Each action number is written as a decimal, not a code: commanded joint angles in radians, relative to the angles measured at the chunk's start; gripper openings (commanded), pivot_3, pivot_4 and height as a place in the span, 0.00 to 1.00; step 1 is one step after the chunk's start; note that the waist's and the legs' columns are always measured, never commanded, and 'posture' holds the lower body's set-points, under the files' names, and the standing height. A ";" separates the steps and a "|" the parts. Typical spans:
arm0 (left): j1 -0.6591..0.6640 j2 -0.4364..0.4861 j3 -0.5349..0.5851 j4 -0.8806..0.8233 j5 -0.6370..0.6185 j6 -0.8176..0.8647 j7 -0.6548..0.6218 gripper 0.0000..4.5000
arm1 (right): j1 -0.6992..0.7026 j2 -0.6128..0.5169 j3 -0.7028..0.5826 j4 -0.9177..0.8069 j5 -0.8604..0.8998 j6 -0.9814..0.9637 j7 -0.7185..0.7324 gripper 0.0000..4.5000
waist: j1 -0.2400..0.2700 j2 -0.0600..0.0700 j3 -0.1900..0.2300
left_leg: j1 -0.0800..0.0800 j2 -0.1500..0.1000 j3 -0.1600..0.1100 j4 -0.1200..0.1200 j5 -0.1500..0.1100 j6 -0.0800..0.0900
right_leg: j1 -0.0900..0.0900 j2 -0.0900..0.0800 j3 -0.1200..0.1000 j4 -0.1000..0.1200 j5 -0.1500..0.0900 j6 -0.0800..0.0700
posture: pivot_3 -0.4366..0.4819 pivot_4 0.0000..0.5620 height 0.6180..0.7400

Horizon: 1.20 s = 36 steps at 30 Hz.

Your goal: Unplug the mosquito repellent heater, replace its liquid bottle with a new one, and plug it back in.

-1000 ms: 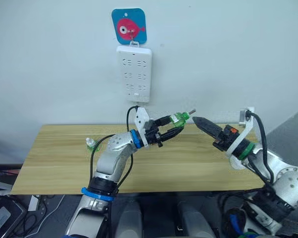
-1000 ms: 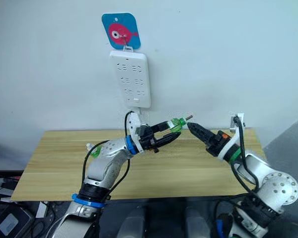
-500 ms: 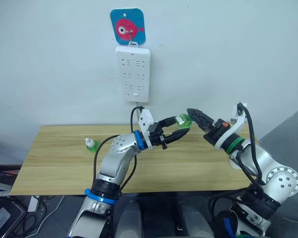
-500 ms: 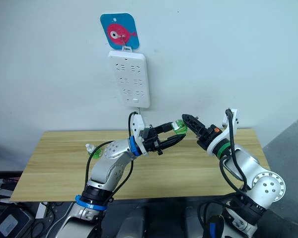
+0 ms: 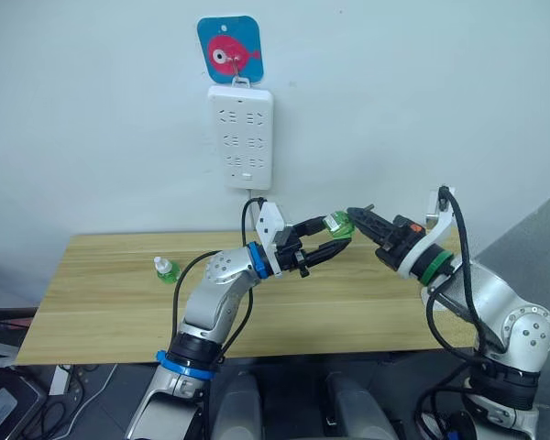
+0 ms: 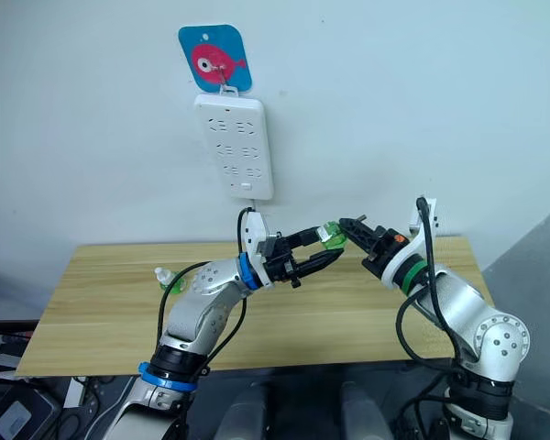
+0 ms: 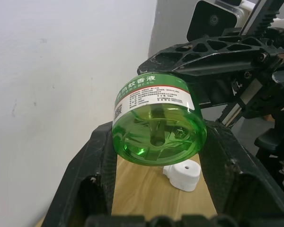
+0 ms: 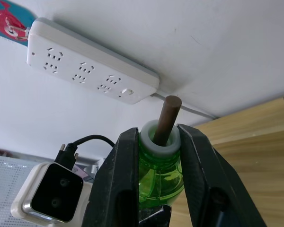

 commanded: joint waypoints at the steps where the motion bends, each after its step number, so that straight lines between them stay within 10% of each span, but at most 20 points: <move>1: -0.011 0.023 -0.015 -0.033 0.004 -0.004 -0.025 0.78 | 0.024 -0.042 0.037 -0.037 0.039 -0.082 -0.001 0.18 | -0.001 0.000 0.000 | 0.000 0.000 0.000 0.000 0.000 0.000 | 0.000 0.000 0.000 0.000 0.000 0.000 | 0.67 0.34 1.00; 4: -0.035 0.091 -0.017 -0.025 0.016 -0.002 -0.084 0.99 | 0.071 -0.145 0.062 -0.047 -0.121 -0.064 0.112 0.18 | 0.000 0.000 0.000 | 0.000 0.000 0.000 0.000 0.000 0.000 | 0.000 0.000 0.000 0.000 0.000 0.000 | 0.67 0.34 1.00; 11: -0.027 0.247 -0.075 0.006 0.111 -0.043 -0.191 1.00 | 0.198 -0.414 0.436 0.022 -1.025 -0.395 0.542 0.18 | 0.007 0.000 0.000 | 0.001 0.000 0.001 -0.001 0.000 0.000 | 0.000 0.000 0.000 0.000 -0.002 -0.003 | 0.69 0.32 1.00; 17: -0.033 0.280 -0.103 0.046 0.142 -0.076 -0.243 1.00 | 0.192 -0.311 0.583 0.406 -1.556 -0.860 0.537 0.18 | 0.015 -0.001 -0.001 | 0.001 0.000 0.002 -0.001 0.000 0.000 | -0.002 0.000 0.000 0.000 -0.002 -0.003 | 0.68 0.30 1.00; 33: -0.068 0.257 -0.079 0.079 0.128 -0.065 -0.243 1.00 | 0.071 -0.083 0.435 0.915 -1.710 -1.155 0.615 0.18 | 0.016 -0.001 -0.001 | 0.001 0.000 0.002 0.000 0.000 0.000 | -0.001 0.000 0.001 0.001 -0.001 -0.001 | 0.68 0.30 1.00; 36: -0.057 0.247 -0.068 0.068 0.115 -0.036 -0.221 1.00 | 0.078 -0.069 0.416 0.915 -1.697 -1.158 0.671 0.41 | 0.016 -0.001 -0.001 | 0.001 0.000 0.002 0.000 0.000 0.000 | 0.000 0.000 0.001 0.001 -0.001 -0.001 | 0.68 0.30 1.00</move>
